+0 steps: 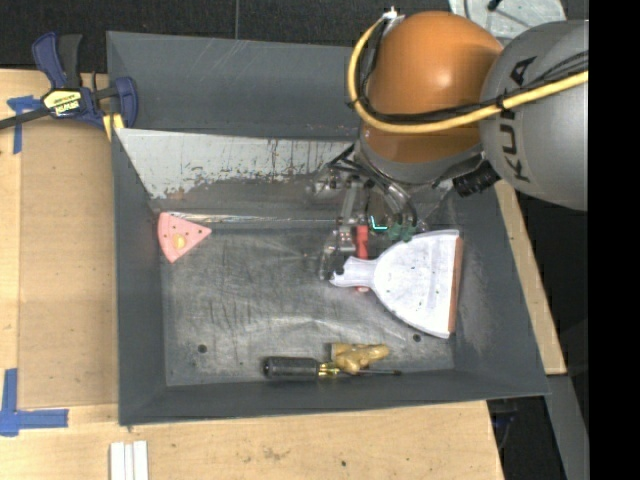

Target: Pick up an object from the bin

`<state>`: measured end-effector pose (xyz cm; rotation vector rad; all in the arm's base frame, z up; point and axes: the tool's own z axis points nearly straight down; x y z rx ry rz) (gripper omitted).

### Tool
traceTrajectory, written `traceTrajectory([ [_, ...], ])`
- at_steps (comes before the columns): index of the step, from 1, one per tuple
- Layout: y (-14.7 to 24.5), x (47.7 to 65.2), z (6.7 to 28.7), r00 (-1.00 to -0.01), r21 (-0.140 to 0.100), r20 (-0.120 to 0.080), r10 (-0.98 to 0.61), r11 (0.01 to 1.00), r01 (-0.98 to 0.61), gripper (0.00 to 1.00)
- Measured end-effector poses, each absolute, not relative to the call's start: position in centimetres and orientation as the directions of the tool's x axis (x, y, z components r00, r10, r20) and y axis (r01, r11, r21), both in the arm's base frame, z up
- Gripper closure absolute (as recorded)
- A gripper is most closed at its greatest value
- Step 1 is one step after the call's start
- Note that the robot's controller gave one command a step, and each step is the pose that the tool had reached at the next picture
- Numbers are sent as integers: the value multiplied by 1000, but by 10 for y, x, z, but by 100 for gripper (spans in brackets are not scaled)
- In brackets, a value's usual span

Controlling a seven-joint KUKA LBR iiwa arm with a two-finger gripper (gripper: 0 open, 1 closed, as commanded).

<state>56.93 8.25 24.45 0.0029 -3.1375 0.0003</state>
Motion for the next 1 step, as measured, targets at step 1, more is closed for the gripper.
traceTrajectory([
  [1,82,571,249,-1000,1,-4,-1,1000,-1,0],
])
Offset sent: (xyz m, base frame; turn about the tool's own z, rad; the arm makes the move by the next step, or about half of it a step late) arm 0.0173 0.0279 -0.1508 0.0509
